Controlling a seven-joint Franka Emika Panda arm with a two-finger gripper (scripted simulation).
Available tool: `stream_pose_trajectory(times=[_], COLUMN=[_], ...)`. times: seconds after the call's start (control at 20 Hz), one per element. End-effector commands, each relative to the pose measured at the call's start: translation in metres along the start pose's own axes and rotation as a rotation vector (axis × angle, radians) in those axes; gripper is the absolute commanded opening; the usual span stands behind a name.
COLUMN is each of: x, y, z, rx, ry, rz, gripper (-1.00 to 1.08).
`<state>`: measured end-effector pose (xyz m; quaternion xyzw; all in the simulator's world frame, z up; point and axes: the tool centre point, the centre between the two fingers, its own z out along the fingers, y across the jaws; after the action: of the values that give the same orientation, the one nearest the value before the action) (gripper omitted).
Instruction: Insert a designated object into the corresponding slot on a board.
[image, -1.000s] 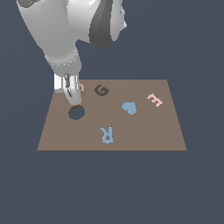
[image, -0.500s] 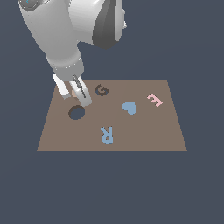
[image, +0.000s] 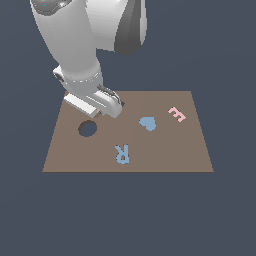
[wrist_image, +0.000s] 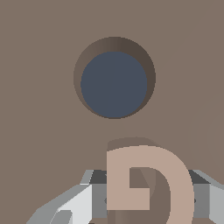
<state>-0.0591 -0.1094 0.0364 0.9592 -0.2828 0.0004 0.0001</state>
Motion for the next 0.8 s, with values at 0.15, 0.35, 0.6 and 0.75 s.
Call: stream_pose_trajectory(times=[0.15,0.35,0.6,0.75], x=[-0.005,-0.011,-0.021,-0.028], y=[-0.013,-0.022,-0.03,-0.034], z=[-0.001,-0.002,-0.002,-0.003], rx=[0.0,0.0,0.0,0.0], ry=[0.001,0.001,0.001,0.001], rz=[-0.269,-0.463,-0.702,-0.845], gripper=[-1.0,-1.0,-1.0,-1.0])
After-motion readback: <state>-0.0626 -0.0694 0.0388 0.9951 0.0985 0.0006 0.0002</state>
